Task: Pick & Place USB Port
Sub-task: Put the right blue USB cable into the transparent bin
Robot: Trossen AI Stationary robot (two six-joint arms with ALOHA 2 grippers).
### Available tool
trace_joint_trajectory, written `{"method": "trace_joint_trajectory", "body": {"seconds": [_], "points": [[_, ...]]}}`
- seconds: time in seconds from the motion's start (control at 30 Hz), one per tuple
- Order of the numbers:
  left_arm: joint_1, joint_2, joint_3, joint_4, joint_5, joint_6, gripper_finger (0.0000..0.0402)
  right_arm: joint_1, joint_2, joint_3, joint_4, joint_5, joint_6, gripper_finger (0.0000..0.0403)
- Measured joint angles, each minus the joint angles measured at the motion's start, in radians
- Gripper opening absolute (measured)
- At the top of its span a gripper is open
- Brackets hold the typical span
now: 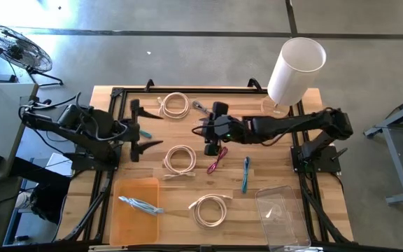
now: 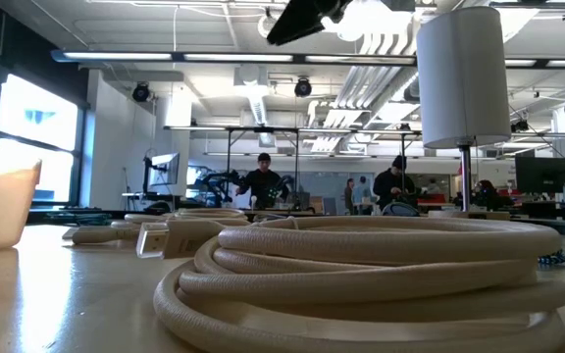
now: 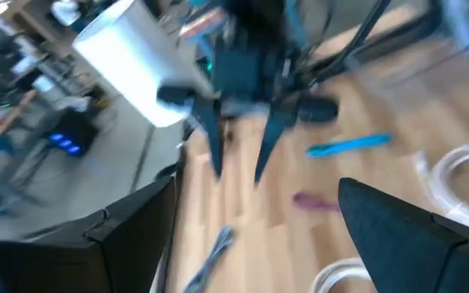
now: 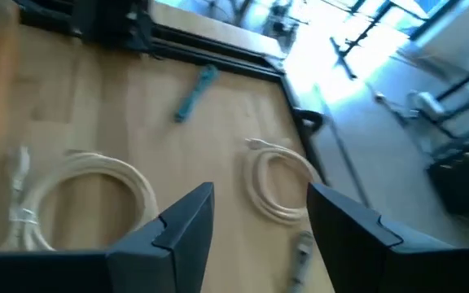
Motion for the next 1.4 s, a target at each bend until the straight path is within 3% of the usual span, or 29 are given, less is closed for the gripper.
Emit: {"method": "trace_joint_trajectory", "body": {"seconds": [0.2, 0.53, 1.07, 1.2, 1.4], "points": [[0.0, 0.003, 0.0, -0.028, -0.037, 0.044, 0.034, 0.024, -0.085, 0.0, -0.044, 0.034, 0.027, 0.0184], [0.0, 0.015, 0.0, -0.015, -0.033, 0.123, 0.034, 0.044, -0.105, 0.0, -0.071, 0.028, 0.035, 0.0183], [0.0, 0.015, 0.0, 0.068, 0.163, 0.201, 0.0334, 0.045, -0.104, 0.0, -0.09, 0.022, 0.105, 0.0181], [0.0, 0.008, 0.0, 0.094, 0.195, 0.201, 0.0292, 0.045, -0.104, 0.0, -0.098, 0.021, 0.109, 0.0181], [0.0, -0.011, 0.0, 0.115, 0.181, 0.208, 0.0177, 0.045, -0.104, 0.0, -0.121, 0.021, 0.122, 0.0181]]}}
